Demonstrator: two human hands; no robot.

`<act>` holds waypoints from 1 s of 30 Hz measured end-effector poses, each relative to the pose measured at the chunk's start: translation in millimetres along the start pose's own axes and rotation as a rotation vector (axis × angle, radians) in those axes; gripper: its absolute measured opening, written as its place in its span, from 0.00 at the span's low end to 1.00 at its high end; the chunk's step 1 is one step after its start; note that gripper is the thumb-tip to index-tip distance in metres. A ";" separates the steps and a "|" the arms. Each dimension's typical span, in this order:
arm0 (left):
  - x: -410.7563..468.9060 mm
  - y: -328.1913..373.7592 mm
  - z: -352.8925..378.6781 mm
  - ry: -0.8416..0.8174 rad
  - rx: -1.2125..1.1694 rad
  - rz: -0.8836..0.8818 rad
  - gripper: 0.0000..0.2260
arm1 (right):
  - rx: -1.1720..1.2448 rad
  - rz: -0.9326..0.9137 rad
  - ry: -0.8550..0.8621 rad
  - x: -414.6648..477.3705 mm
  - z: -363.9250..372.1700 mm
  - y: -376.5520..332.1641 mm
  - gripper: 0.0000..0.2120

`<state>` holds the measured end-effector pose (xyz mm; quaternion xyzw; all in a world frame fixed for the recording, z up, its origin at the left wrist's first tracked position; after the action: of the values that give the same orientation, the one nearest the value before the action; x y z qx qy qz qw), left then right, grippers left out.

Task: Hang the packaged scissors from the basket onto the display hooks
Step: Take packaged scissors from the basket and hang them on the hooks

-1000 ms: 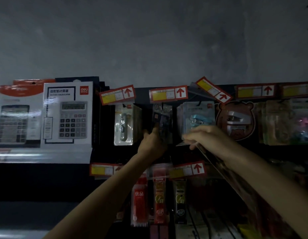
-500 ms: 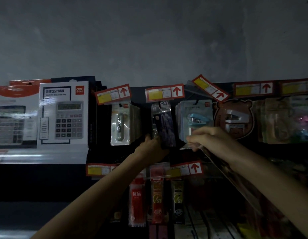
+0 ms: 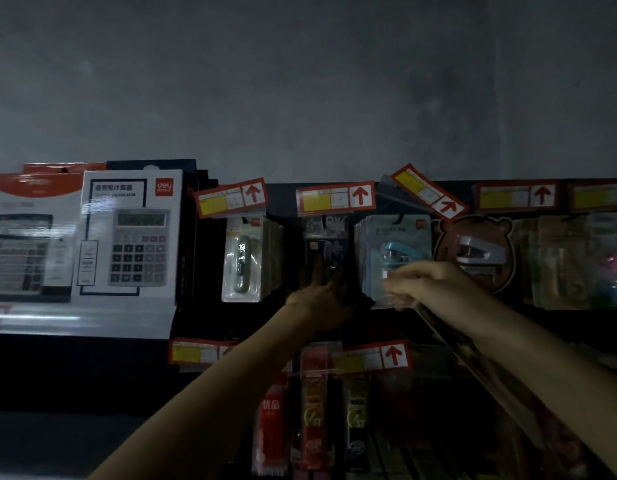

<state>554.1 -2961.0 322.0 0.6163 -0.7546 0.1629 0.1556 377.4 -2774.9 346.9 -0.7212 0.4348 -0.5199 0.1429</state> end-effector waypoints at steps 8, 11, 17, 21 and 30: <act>29.7 -1.3 2.8 0.117 -0.025 -0.104 0.51 | -0.026 -0.006 0.024 -5.5 -9.0 -1.5 0.11; 34.1 0.5 -0.9 0.116 0.010 -0.119 0.52 | -0.030 -0.002 0.015 -7.8 -9.3 0.4 0.11; 63.4 -7.9 8.2 0.081 0.006 -0.195 0.54 | -0.037 -0.026 0.045 -8.1 -13.4 3.7 0.19; 49.1 -4.4 -0.3 0.073 -0.024 -0.209 0.45 | -0.018 -0.035 0.057 -10.0 -14.2 8.7 0.18; 22.3 5.4 1.9 -0.235 0.138 -0.026 0.34 | 0.021 -0.005 0.113 -5.5 -12.6 24.9 0.17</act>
<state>544.5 -2980.4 329.7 0.6501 -0.7466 0.1389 0.0255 354.1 -2782.0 332.3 -0.6901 0.4350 -0.5648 0.1245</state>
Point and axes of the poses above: each hand's wrist, its own x-axis towards the middle knuckle, its own z-axis out of the palm, y = z × x, the point moved 4 cm from there along x, towards the middle knuckle, and after that the axes turned 10 degrees about -z, right-handed, at the moved point
